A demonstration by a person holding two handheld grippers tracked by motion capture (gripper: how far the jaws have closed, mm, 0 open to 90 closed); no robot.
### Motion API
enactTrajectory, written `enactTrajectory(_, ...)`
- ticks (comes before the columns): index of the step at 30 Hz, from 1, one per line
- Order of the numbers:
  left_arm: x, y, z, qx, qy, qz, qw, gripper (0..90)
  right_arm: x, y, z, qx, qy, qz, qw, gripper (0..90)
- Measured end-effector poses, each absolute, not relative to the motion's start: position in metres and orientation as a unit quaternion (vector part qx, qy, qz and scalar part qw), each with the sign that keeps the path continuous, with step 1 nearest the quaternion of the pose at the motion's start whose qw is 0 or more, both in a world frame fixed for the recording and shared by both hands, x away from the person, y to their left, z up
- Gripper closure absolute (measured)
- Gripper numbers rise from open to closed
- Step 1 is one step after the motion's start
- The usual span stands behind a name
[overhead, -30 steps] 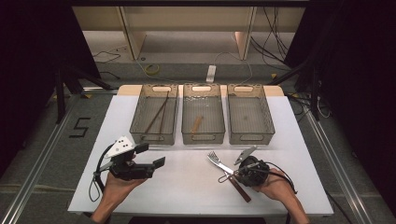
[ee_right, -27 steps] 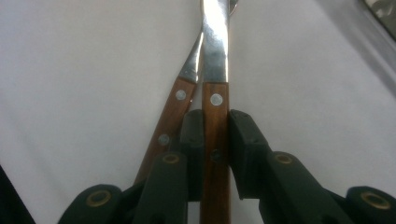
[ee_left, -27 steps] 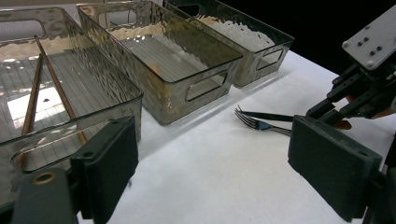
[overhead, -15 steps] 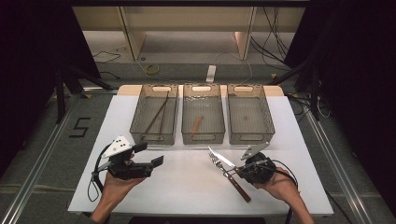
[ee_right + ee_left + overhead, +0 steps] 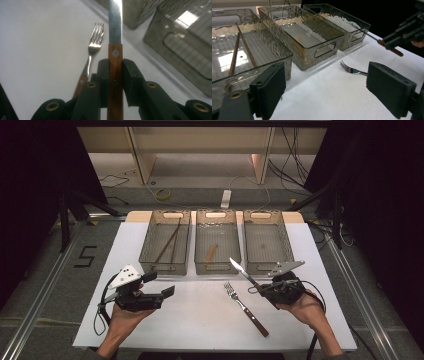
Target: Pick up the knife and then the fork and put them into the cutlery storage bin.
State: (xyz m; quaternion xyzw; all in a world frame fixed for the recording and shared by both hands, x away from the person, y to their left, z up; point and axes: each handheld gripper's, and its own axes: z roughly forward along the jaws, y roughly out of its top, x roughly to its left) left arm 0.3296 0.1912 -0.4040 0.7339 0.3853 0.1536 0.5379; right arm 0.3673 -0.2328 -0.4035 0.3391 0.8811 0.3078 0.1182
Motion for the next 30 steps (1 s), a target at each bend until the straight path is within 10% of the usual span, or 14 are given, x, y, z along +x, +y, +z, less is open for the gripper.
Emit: enactTrajectory(30, 0.329, 0.195, -0.402, 0.726, 0.383, 0.160, 0.548, 15.6, 0.447, -0.232, -0.356, 0.413, 0.817, 0.366, 0.167, 77.1)
